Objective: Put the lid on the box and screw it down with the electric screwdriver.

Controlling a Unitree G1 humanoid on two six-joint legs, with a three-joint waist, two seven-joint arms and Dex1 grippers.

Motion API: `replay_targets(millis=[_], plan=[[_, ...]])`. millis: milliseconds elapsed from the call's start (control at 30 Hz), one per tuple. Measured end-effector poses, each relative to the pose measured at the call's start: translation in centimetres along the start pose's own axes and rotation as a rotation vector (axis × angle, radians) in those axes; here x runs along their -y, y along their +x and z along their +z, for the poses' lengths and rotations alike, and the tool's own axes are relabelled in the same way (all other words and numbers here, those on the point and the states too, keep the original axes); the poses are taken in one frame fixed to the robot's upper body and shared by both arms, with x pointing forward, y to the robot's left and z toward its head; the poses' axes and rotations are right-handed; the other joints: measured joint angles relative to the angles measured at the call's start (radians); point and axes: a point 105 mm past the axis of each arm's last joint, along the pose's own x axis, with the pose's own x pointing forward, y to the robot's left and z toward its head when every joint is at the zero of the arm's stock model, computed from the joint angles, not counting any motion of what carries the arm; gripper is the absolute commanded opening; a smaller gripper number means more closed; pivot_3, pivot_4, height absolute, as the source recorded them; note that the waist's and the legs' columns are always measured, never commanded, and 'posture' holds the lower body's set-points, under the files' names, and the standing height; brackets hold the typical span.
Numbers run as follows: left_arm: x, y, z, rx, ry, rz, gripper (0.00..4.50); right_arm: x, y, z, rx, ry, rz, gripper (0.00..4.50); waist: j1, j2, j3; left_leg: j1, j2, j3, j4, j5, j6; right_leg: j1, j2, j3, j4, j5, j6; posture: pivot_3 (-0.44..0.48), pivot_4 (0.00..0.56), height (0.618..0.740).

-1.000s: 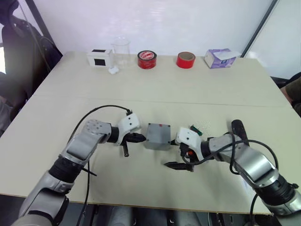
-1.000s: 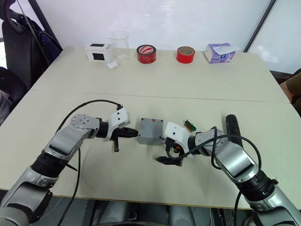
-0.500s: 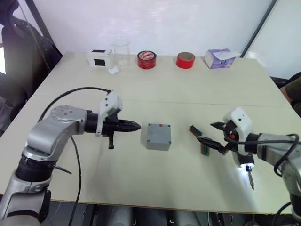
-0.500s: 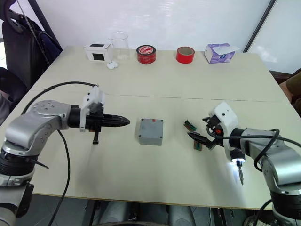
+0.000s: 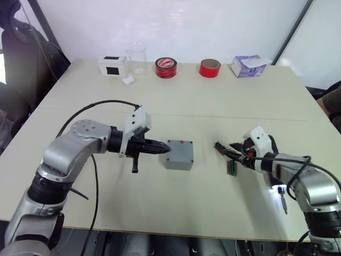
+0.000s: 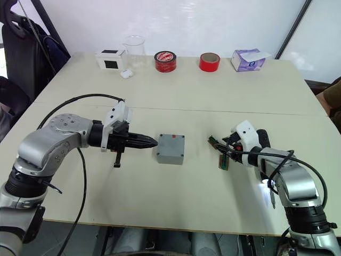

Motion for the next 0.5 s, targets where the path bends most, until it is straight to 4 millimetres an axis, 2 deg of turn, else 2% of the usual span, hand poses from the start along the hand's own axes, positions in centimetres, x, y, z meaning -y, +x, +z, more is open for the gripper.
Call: replay_targets(millis=[267, 367, 433, 467, 500], plan=[[-0.04, -0.13, -0.02, -0.002, 0.007, 0.004, 0.00, -0.09, 0.56, 0.35, 0.028, 0.007, 0.001, 1.90, -0.001, 0.000, 0.000, 0.000, 0.000, 0.000, 0.000, 0.000, 0.000, 0.000, 0.000, 0.000, 0.000, 0.000, 0.000, 0.000, 0.150, 0.740], [-0.03, -0.15, -0.09, -0.003, 0.007, 0.005, 0.00, -0.04, 0.70, 0.58, 0.034, 0.006, 0.001, 1.13, 0.000, 0.000, 0.000, 0.000, 0.000, 0.000, 0.000, 0.000, 0.000, 0.000, 0.000, 0.000, 0.000, 0.000, 0.000, 0.000, 0.150, 0.740], [-0.03, -0.15, -0.10, -0.003, 0.007, 0.005, 0.00, -0.02, 0.72, 0.69, 0.039, 0.000, -0.001, 0.30, 0.000, 0.000, 0.000, 0.000, 0.000, 0.000, 0.000, 0.000, 0.000, 0.000, 0.000, 0.000, 0.000, 0.000, 0.000, 0.000, 0.150, 0.740], [-0.02, -0.15, -0.11, -0.003, 0.007, 0.005, 0.00, -0.02, 0.74, 0.66, 0.039, -0.001, -0.001, 0.08, 0.000, 0.000, 0.000, 0.000, 0.000, 0.000, 0.000, 0.000, 0.000, 0.000, 0.000, 0.000, 0.000, 0.000, 0.000, 0.000, 0.150, 0.740], [-0.02, -0.15, -0.13, -0.003, 0.007, 0.005, 0.00, -0.01, 0.75, 0.69, 0.041, -0.005, -0.002, 0.08, 0.000, 0.000, 0.000, 0.000, 0.000, 0.000, 0.000, 0.000, 0.000, 0.000, 0.000, 0.000, 0.000, 0.000, 0.000, 0.000, 0.150, 0.740]])
